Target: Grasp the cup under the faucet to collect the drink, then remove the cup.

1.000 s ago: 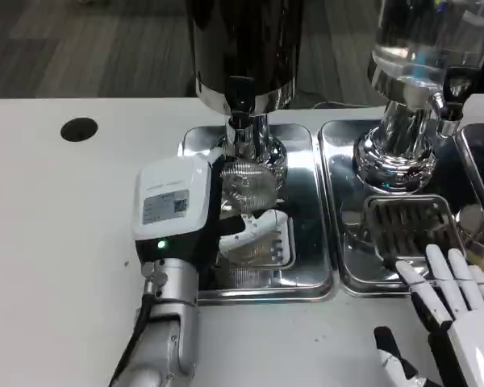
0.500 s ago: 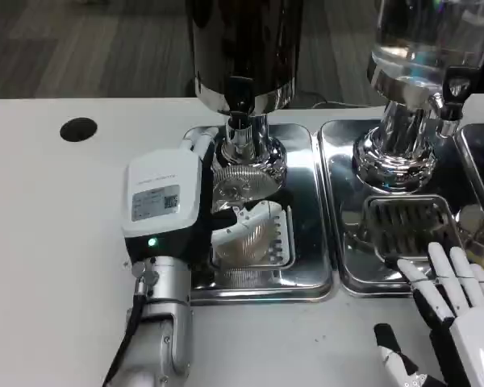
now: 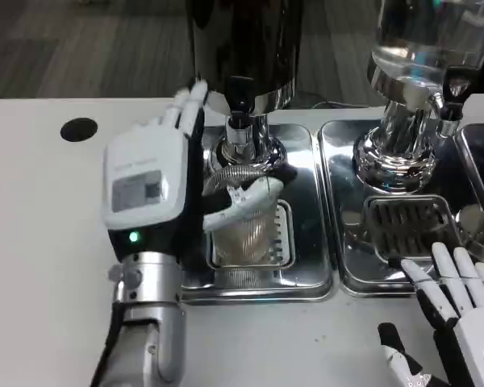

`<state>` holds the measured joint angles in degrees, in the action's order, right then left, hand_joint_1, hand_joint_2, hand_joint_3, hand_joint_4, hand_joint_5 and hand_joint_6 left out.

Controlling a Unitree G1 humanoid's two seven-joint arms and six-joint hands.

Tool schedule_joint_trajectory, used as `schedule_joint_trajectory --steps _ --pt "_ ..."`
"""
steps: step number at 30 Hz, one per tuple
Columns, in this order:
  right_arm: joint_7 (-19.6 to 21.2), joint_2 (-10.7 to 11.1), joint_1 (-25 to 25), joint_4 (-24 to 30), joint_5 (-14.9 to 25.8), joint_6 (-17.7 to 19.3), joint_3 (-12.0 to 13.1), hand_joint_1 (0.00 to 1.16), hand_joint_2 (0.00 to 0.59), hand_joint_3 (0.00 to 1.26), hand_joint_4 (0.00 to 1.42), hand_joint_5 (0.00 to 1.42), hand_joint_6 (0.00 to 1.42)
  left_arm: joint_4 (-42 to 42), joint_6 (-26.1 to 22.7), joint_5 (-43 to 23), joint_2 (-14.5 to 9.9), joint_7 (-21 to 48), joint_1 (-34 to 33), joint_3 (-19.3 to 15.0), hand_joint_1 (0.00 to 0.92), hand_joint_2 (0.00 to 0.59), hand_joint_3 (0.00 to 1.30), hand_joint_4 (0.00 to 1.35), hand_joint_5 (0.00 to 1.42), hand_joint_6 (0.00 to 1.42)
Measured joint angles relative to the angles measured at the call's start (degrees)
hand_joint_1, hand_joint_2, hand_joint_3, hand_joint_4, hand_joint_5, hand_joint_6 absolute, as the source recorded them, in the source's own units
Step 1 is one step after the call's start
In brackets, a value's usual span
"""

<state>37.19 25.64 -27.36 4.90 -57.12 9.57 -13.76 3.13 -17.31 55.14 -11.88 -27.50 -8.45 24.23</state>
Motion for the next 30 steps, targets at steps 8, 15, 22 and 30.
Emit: schedule_joint_trajectory --steps 8,15,22,30 --pt "0.0 -0.1 0.1 0.0 -0.1 0.1 -0.2 0.17 0.407 0.18 0.01 0.00 0.06 4.7 2.8 1.7 -0.7 3.2 0.0 -0.5 0.000 0.036 0.15 0.07 0.27 0.29" --pt "0.7 -0.3 -0.1 0.0 0.0 0.4 -0.2 0.17 0.407 0.19 0.01 0.00 0.06 4.2 2.6 1.9 0.2 6.9 -1.1 -0.5 0.000 0.045 0.22 0.13 0.31 0.27" --pt "1.2 -0.5 -0.6 -0.1 0.1 0.6 -0.2 0.17 0.406 0.19 0.01 0.00 0.06 4.5 2.6 2.1 0.7 7.8 -1.2 -0.7 0.000 0.048 0.32 0.25 0.45 0.41" --pt "1.5 -0.9 -0.5 -0.2 0.6 1.5 -0.2 0.17 0.406 0.20 0.01 0.00 0.06 7.0 3.0 2.2 0.6 7.2 1.0 -1.3 0.000 0.061 0.39 0.30 0.51 0.45"
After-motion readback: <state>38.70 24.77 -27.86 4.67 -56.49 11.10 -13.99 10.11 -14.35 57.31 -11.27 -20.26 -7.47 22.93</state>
